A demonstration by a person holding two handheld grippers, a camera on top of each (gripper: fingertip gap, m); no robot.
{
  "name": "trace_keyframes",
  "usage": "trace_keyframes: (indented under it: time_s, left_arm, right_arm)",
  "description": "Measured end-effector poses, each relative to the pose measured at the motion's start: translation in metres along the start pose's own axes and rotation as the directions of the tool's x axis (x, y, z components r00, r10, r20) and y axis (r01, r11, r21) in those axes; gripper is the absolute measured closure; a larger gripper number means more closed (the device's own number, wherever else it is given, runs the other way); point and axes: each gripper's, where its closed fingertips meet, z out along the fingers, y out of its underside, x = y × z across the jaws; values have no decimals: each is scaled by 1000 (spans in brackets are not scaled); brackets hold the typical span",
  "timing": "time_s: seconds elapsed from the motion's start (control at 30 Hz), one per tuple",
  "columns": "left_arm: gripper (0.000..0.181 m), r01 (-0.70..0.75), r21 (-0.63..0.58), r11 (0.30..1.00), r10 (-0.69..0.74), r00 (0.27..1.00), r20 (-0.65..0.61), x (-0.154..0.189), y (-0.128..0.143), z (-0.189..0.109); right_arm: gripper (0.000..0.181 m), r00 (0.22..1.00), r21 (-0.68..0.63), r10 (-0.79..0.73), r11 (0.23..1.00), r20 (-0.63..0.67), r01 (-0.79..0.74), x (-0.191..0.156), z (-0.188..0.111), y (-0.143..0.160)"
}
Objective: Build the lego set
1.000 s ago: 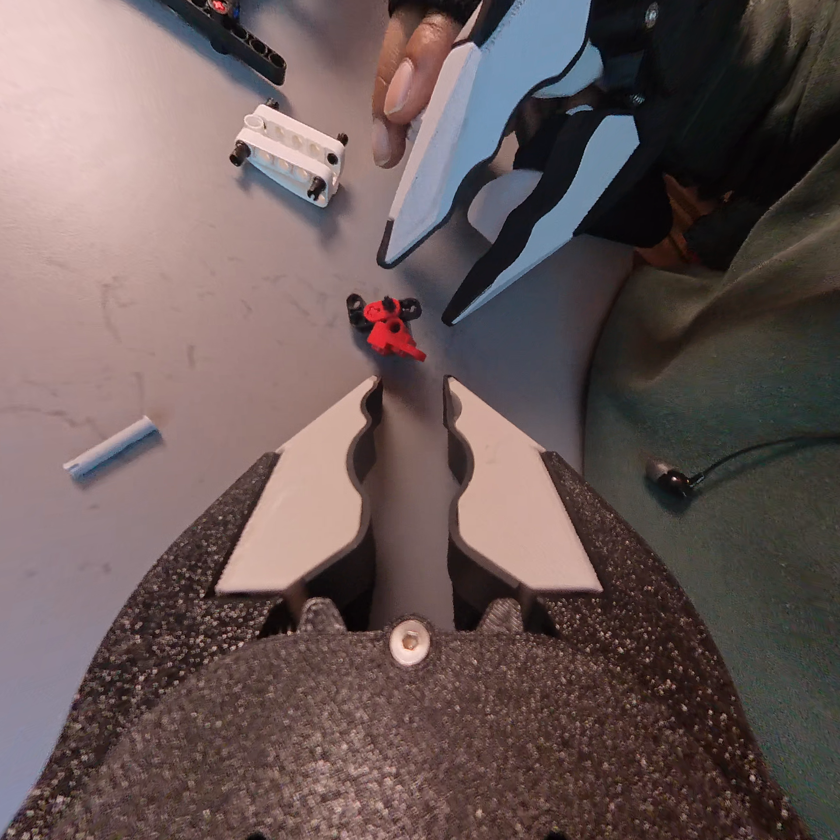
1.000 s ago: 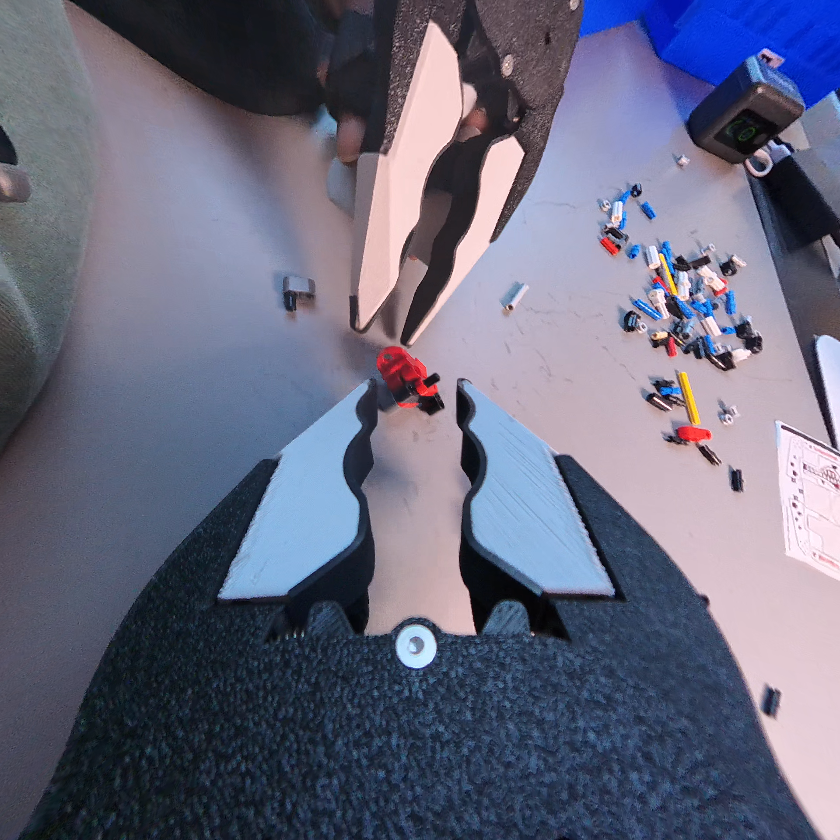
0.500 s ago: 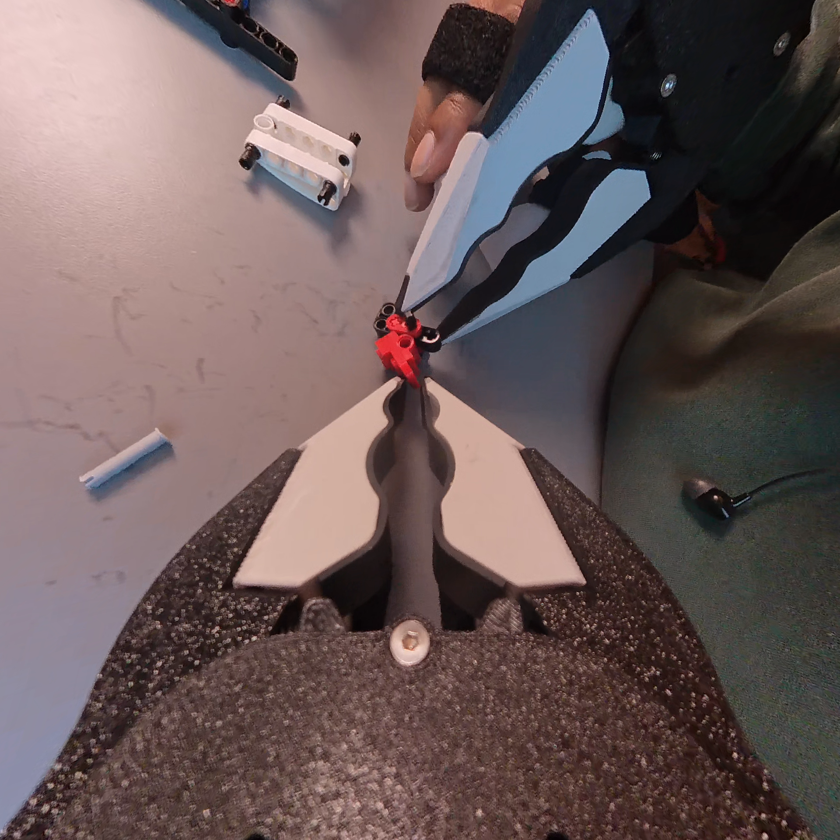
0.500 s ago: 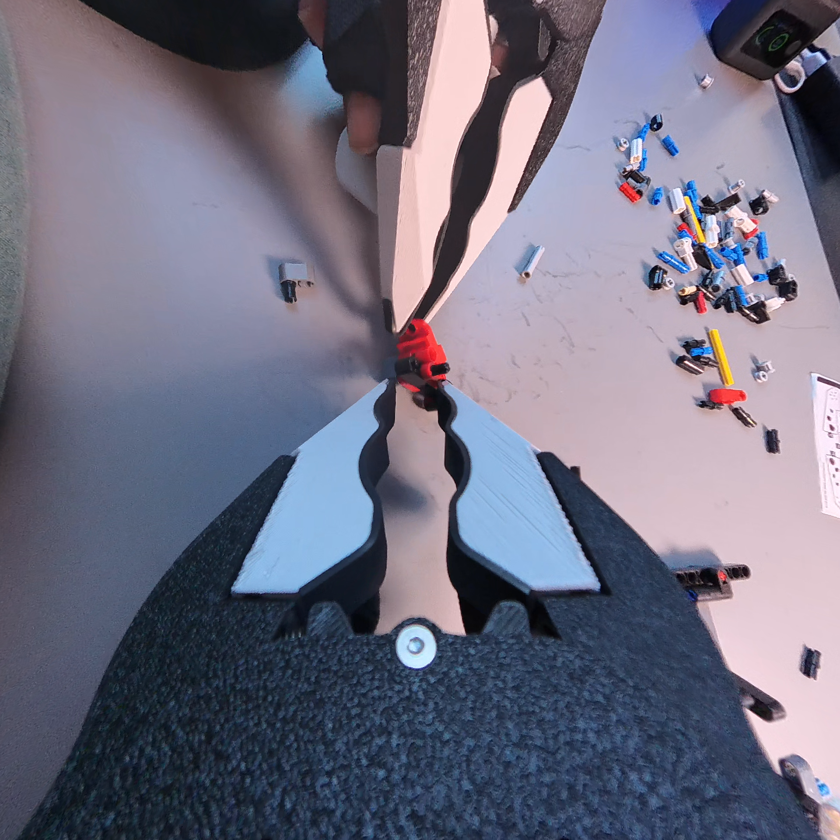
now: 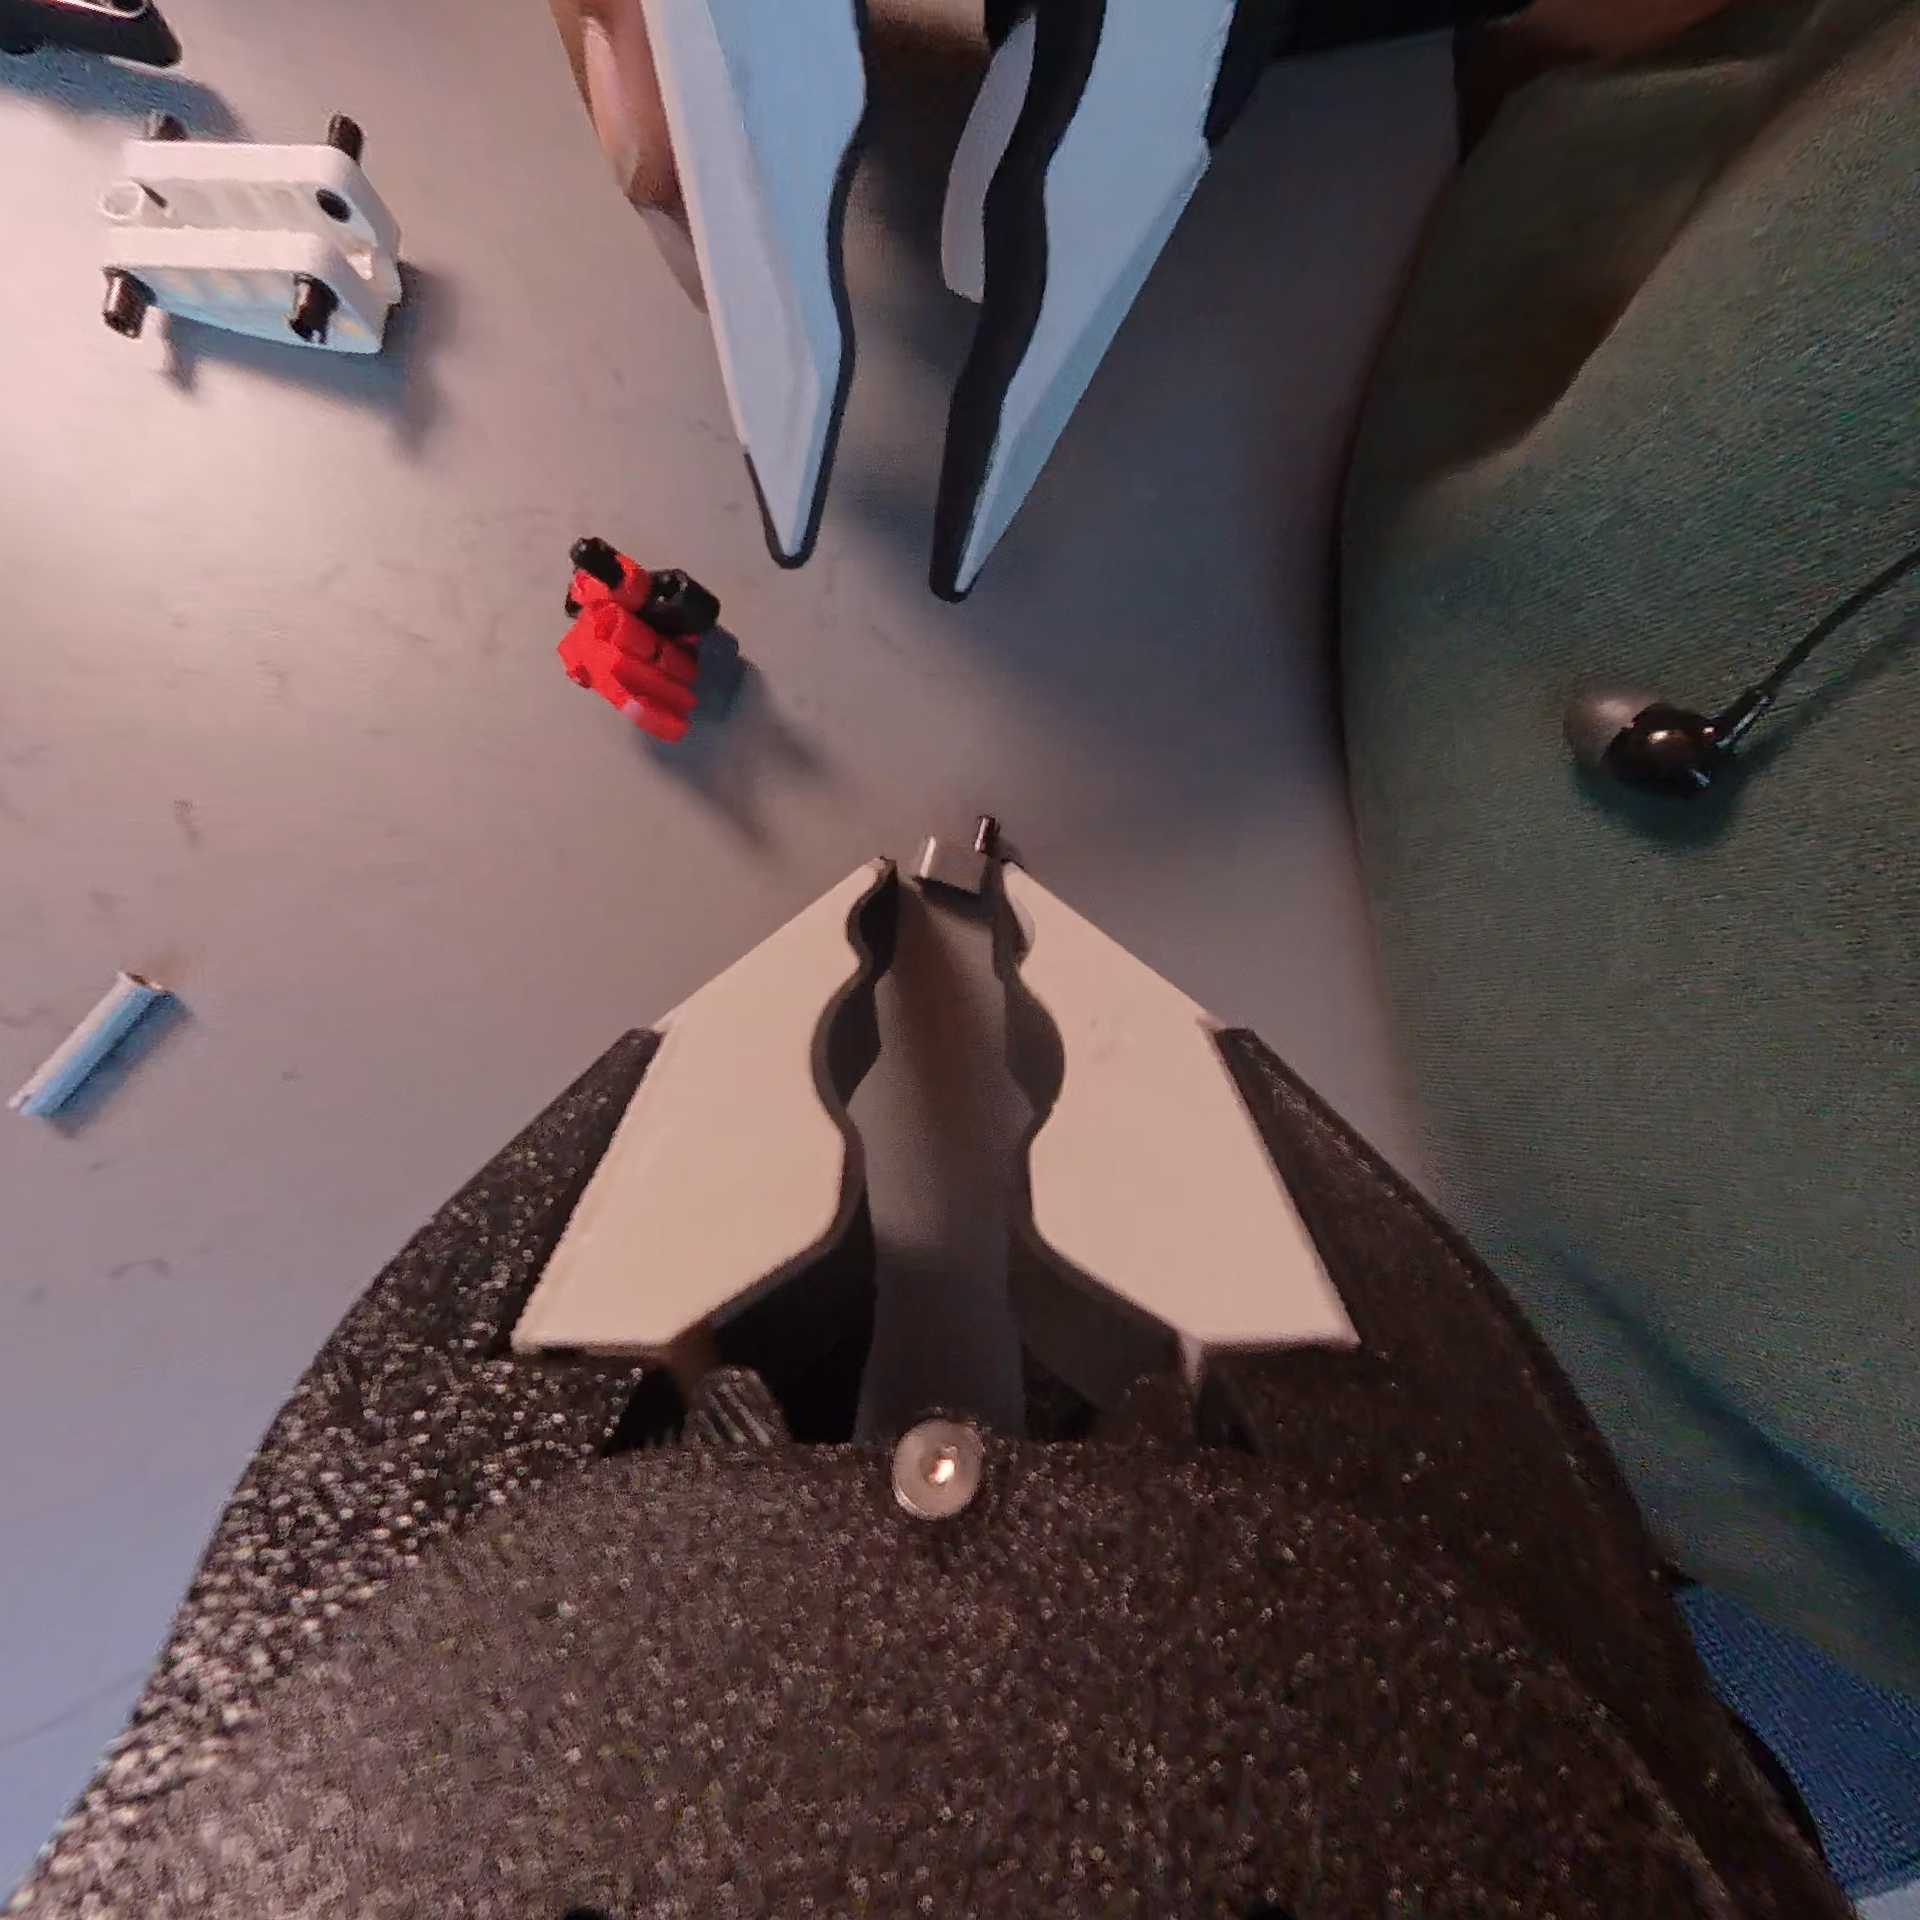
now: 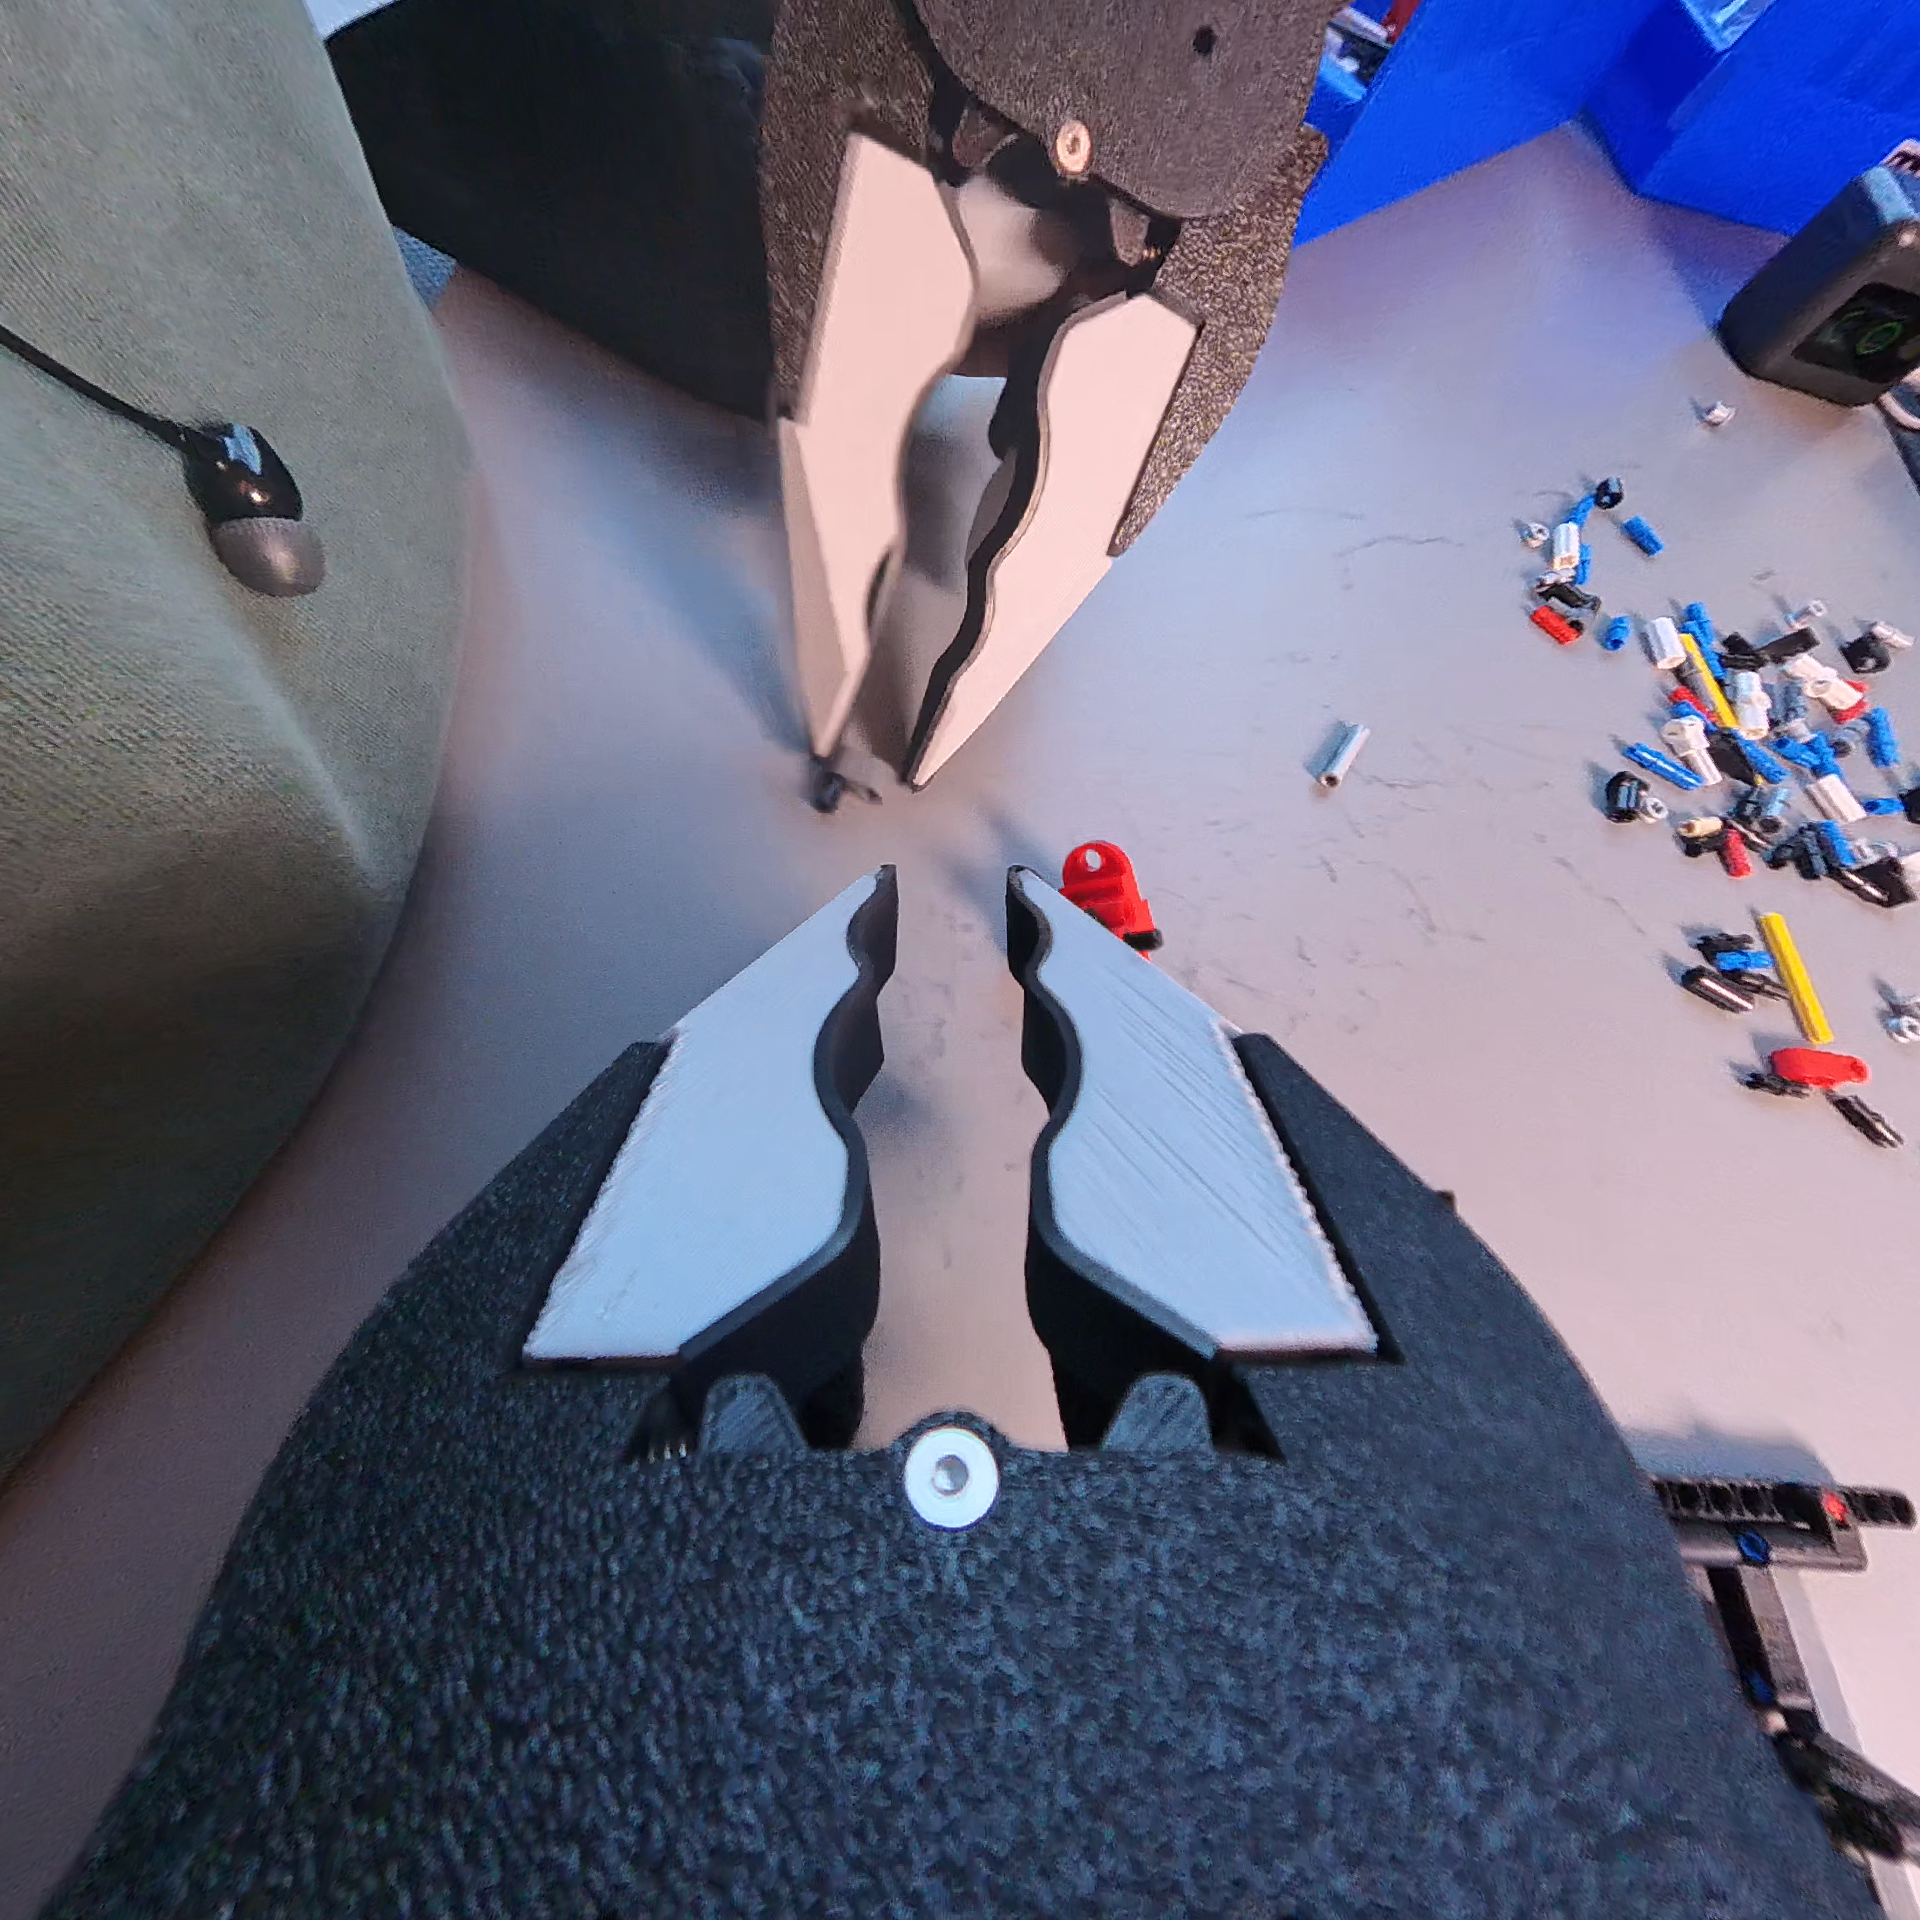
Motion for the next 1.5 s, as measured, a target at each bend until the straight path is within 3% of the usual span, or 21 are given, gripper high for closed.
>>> trace_keyframes:
  time_s: [0.07, 0.27, 0.5, 0.8, 0.97, 1.07, 1.17, 1.23, 1.33, 1.5]
  left_arm:
    - [181, 16, -16, 1000, -15, 999, 44, -8, 1, 0]
    - [181, 54, -23, 998, -52, 997, 50, -10, 0, 0]
    - [172, 155, 29, 987, -157, 987, 46, -13, -1, -1]
    - [166, 181, 50, 982, -184, 979, 90, -17, -2, -2]
    - [165, 233, 116, 966, -241, 969, 59, -16, -7, -12]
    - [163, 308, 210, 928, -315, 949, -2, -16, -16, -25]
    - [160, 392, 340, 855, -385, 918, -92, -17, -32, -43]
    - [159, 450, 451, 771, -413, 892, -185, -18, -51, -58]
    - [161, 487, 587, 647, -376, 873, -310, -18, -81, -81]
    - [165, 445, 659, 607, -285, 895, -343, -13, -108, -90]
  right_arm:
    - [161, 1000, 26, -16, 1000, 10, 16, -4, 1, -7]
    - [160, 997, -43, -79, 996, -22, 78, -7, 8, 2]
    - [162, 998, -101, -19, 995, -56, 13, -3, 17, 9]
    - [159, 990, -184, 112, 975, -82, -125, -3, 40, 9]
    - [167, 991, -221, 112, 967, -78, -127, -3, 42, 8]
    - [168, 991, -129, 61, 989, -120, -76, 1, 39, -1]
    - [167, 958, 94, 3, 995, -288, 25, 20, 17, -36]
    - [167, 909, 200, -32, 972, -415, 126, 32, -4, -60]
    - [168, 827, 241, -77, 938, -558, 250, 46, -27, -81]
    - [168, 751, 193, -134, 923, -647, 332, 52, -41, -83]
